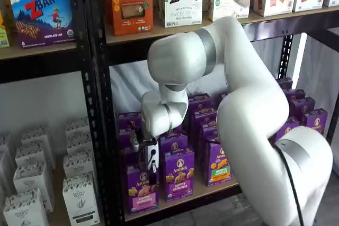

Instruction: Pick up the purple box with a pink patch in the middle, on the bottom shelf, the first box from the left

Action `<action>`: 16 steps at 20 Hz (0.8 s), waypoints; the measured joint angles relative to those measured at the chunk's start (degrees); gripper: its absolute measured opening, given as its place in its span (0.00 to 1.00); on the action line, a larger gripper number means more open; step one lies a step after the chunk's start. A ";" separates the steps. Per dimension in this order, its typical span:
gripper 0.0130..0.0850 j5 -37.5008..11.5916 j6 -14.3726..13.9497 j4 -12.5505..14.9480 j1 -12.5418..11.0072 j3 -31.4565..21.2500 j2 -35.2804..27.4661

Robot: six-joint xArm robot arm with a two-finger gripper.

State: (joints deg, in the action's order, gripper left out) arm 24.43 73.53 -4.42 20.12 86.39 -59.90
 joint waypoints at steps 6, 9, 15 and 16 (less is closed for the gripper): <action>0.67 0.07 -0.45 0.49 0.00 0.34 -0.28; 0.67 0.02 -0.93 1.06 -0.02 0.39 -0.36; 0.61 0.31 -0.55 0.65 -0.05 0.61 -0.47; 0.61 0.31 -0.49 0.58 -0.04 0.60 -0.47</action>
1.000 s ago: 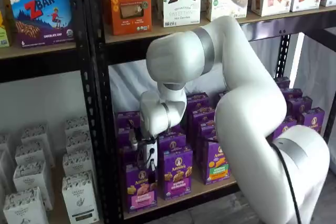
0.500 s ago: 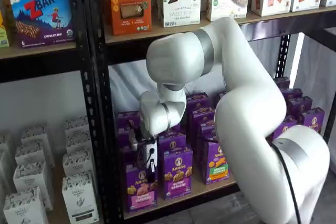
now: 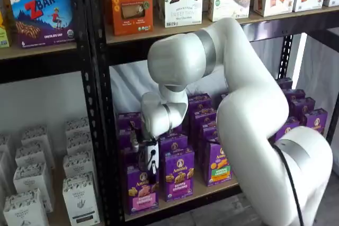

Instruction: Pick up the purple box with a pink patch in the middle, on the bottom shelf, the first box from the left

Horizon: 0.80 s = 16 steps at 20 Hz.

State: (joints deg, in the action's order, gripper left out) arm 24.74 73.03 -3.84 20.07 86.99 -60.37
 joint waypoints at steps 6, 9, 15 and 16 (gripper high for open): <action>0.39 0.29 0.04 -0.07 0.02 0.03 0.06; 0.33 0.35 -0.80 0.85 0.03 -0.04 0.12; 0.28 0.21 -0.85 0.77 0.17 -0.06 0.03; 0.28 0.19 -0.70 0.58 0.19 -0.07 0.03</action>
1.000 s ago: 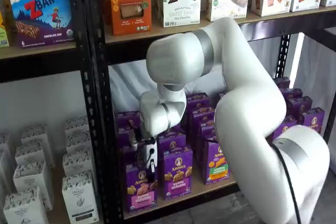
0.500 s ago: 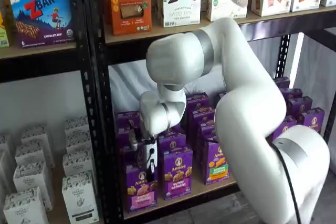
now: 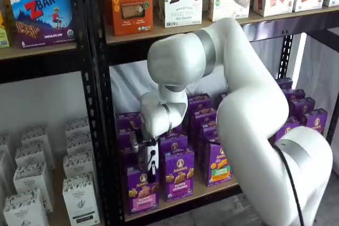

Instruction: Pick up the purple box with a pink patch in the middle, on the bottom shelf, the first box from the left

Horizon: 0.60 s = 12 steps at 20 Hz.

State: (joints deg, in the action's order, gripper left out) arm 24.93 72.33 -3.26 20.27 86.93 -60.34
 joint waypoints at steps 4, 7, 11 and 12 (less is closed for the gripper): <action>0.17 0.24 -0.15 0.09 0.06 -0.01 0.09; 0.17 -0.03 -0.55 0.52 0.09 -0.71 0.53; 0.17 -1.00 -0.36 0.08 0.32 -3.51 2.38; 0.17 -1.31 -0.50 0.17 0.39 -4.38 2.94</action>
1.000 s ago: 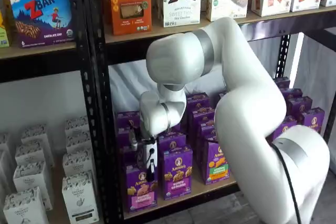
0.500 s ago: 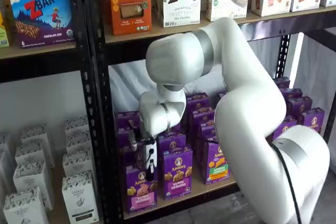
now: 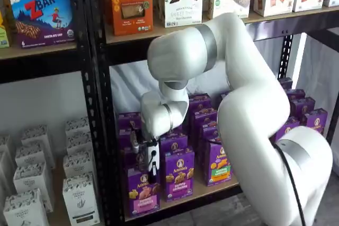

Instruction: Pick up the purple box with a pink patch in the middle, on the bottom shelf, the first box from the left

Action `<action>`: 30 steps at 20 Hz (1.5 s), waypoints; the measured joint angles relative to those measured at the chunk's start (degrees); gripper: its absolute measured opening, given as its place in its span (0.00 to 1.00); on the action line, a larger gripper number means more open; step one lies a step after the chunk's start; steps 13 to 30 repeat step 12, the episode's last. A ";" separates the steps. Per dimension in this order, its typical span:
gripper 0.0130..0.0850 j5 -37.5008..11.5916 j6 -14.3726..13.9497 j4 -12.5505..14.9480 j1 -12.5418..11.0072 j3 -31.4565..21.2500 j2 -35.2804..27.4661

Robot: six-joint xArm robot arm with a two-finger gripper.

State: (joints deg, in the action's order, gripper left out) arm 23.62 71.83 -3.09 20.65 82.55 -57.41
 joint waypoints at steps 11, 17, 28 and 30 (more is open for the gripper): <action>0.17 -2.41 -1.48 0.54 1.12 -19.86 15.33; 0.17 -2.65 -1.19 0.18 1.17 -21.12 16.39; 0.17 -2.65 -1.19 0.18 1.17 -21.12 16.39; 0.17 -2.65 -1.19 0.18 1.17 -21.12 16.39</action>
